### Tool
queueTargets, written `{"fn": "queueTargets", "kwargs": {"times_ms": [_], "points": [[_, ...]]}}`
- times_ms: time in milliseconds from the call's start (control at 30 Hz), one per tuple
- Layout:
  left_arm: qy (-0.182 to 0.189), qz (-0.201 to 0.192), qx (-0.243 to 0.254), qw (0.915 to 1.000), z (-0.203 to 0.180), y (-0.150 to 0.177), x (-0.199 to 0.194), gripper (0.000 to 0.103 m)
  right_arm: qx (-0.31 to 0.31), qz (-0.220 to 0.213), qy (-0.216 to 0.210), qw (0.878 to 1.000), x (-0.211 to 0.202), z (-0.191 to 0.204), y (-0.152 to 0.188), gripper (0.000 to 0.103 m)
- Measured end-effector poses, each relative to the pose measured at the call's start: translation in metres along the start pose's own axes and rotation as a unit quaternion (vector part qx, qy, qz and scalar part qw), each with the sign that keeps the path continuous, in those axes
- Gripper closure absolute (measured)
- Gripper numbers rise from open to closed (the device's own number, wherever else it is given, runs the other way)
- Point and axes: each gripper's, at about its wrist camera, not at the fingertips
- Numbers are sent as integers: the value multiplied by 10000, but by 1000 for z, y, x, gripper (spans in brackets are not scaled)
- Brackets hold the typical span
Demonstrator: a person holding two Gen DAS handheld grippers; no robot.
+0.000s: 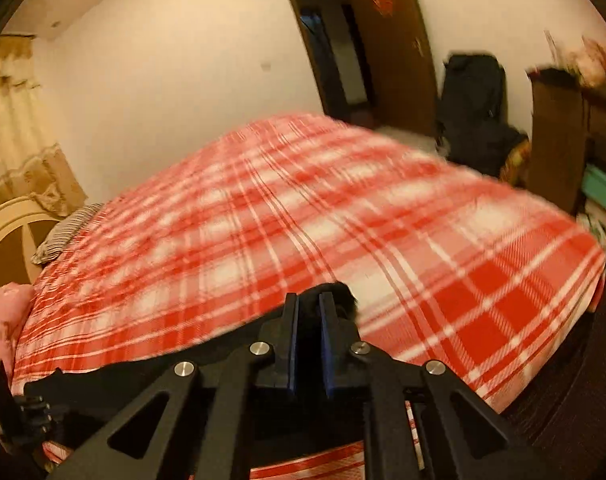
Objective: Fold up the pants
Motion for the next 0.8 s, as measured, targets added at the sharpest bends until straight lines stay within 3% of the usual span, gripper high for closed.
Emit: {"fn": "queueTargets", "kwargs": {"times_ms": [167, 300, 433, 467, 567, 667, 800], "points": [[213, -202, -95, 9995, 9, 0, -21, 100, -162, 48, -49, 9998, -13, 2, 11, 93], [400, 90, 164, 9990, -2, 19, -12, 101, -97, 428, 218, 9988, -2, -17, 37, 93], [527, 546, 285, 9967, -12, 37, 11, 101, 159, 630, 61, 9979, -1, -34, 51, 93], [542, 601, 280, 9963, -13, 41, 14, 101, 207, 606, 50, 9979, -4, -37, 50, 88], [579, 721, 280, 9953, -15, 44, 25, 101, 318, 332, 229, 9987, -14, -45, 43, 62], [543, 638, 336, 9959, -19, 42, 25, 101, 595, 264, 22, 9979, -12, -54, 30, 60], [533, 409, 510, 9964, -27, 37, 17, 99, 514, 443, -17, 9977, 8, -46, 12, 60]]}}
Point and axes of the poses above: each gripper's, at about its wrist camera, not at the fingertips, and x roughly the way its jaws point, z to its left, y to its underside, and after that the axes turned 6 degrees about -x, right-handed
